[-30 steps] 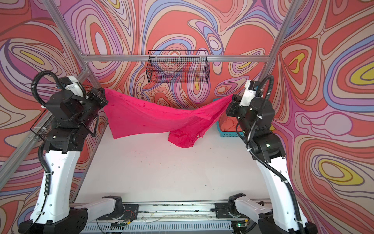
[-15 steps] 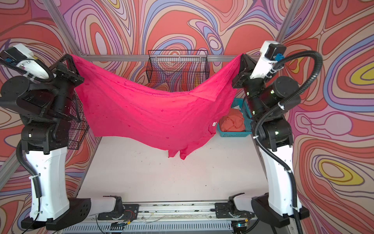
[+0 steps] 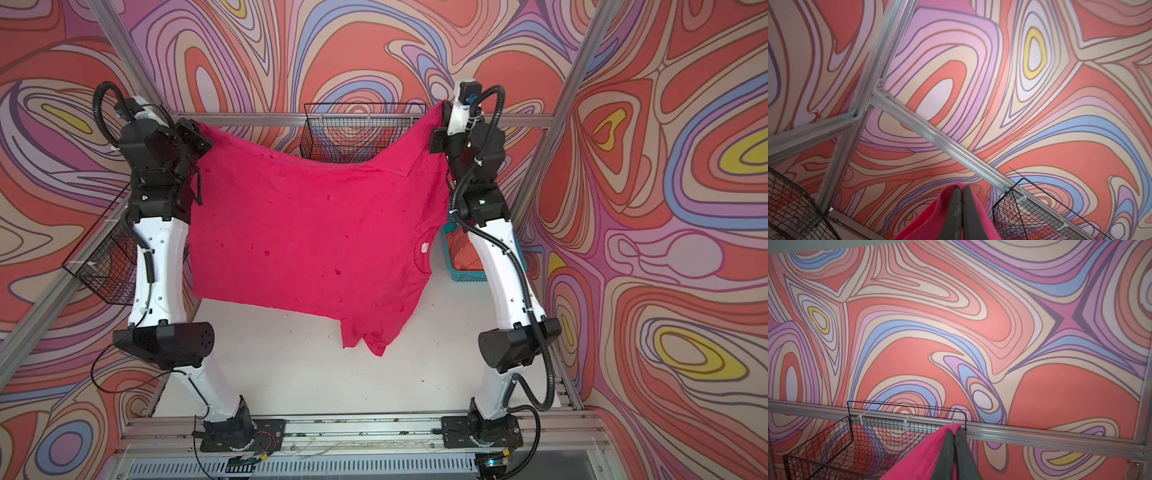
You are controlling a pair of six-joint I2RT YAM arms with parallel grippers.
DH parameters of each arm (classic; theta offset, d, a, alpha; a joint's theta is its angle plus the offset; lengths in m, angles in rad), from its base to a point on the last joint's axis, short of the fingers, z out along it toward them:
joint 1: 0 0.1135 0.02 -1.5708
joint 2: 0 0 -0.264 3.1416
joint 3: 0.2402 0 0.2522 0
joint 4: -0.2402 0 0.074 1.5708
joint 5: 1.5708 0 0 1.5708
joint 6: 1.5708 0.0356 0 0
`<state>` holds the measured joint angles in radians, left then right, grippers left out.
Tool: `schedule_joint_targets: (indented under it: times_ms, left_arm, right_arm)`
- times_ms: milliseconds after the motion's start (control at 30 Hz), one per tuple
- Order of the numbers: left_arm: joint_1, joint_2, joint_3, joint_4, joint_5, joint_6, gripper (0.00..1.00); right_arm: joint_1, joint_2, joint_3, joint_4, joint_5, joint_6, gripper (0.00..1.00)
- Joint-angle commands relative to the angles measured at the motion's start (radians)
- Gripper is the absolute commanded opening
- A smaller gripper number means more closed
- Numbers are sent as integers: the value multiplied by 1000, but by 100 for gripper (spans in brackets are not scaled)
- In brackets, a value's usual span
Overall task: Fold and stack the t-shirts
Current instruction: 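Lift the magenta shirt high with both grippers, holding it stretched between them, then swing the shirt forward and lay it flat on the table with both grippers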
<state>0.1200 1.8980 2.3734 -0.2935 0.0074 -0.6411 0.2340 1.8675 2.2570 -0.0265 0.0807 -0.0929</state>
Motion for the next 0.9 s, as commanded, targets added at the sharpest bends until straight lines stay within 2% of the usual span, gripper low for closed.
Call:
schedule_joint_targets:
  times_ms: [0,233,400,467,600,767,867]
  left_arm:
    - [4,15,50,141,51,-65,0]
    - [9,49,160,185,49,-31,0]
    - [52,3,132,214,98,-86,0]
    - [69,-59,26,265,113,-112,0]
    - [99,-233,-296,398,138,-137,0]
    - [118,-462,-761,525,220,-99,0]
    - [133,-602,-1067,550,224,-84,0]
  right_arm:
    - [-7,54,51,191,-12,-55,0]
    - [-8,161,271,263,-102,-51,0]
    - [-7,110,261,286,-158,-66,0]
    - [-7,54,198,288,-180,-68,0]
    - [-7,-98,-26,254,-209,-54,0]
    - [-8,-392,-521,236,-305,35,0]
    - [-7,-553,-802,213,-336,107,0]
